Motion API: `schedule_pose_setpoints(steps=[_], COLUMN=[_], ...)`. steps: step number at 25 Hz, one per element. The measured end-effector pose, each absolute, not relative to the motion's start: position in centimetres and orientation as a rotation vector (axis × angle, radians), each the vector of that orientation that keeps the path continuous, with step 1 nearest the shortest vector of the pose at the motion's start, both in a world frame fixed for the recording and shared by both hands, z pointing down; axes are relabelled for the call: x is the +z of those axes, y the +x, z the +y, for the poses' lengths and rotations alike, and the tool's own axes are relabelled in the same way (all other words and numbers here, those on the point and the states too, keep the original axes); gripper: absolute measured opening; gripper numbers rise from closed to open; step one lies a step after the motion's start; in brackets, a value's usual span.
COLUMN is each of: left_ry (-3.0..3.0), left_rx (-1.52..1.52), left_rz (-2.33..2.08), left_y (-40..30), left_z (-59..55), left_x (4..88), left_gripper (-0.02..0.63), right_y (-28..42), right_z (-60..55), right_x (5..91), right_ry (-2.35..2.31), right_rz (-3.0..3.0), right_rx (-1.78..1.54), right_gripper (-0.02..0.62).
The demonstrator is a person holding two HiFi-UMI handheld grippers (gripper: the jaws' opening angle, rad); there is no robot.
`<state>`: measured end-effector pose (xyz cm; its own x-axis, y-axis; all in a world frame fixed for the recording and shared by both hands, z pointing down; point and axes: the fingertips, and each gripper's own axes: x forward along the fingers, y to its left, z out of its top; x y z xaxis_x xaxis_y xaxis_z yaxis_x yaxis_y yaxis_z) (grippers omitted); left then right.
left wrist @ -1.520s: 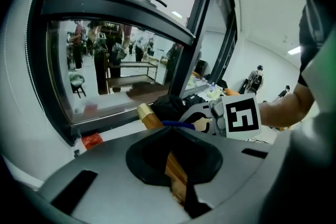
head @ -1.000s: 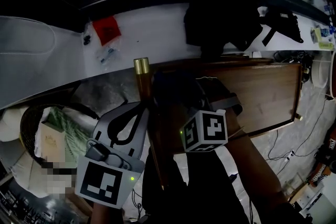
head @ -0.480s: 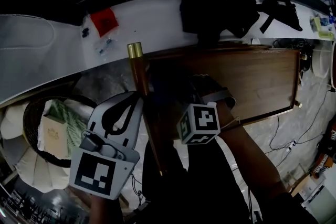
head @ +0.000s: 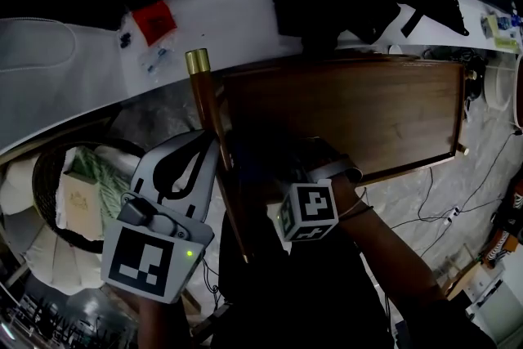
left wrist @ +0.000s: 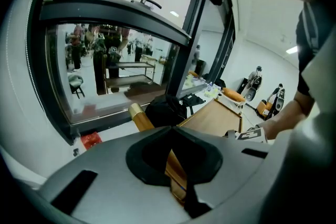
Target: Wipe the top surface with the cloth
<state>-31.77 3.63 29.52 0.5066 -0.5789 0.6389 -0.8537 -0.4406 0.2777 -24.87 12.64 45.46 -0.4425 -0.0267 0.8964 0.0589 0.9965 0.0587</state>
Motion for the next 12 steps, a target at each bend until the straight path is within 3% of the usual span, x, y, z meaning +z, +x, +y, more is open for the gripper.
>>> schedule_pose_setpoints(steps=[12], left_ry=[2.178], left_rx=[0.608], left_rz=[-1.155], left_y=[-31.0], left_z=[4.0], left_x=[29.4], left_gripper=[0.011], right_y=[-22.9], right_z=[18.2], right_x=[46.4], right_ry=[-0.167], right_rz=[-1.978], right_rx=[-0.05], right_gripper=[0.1])
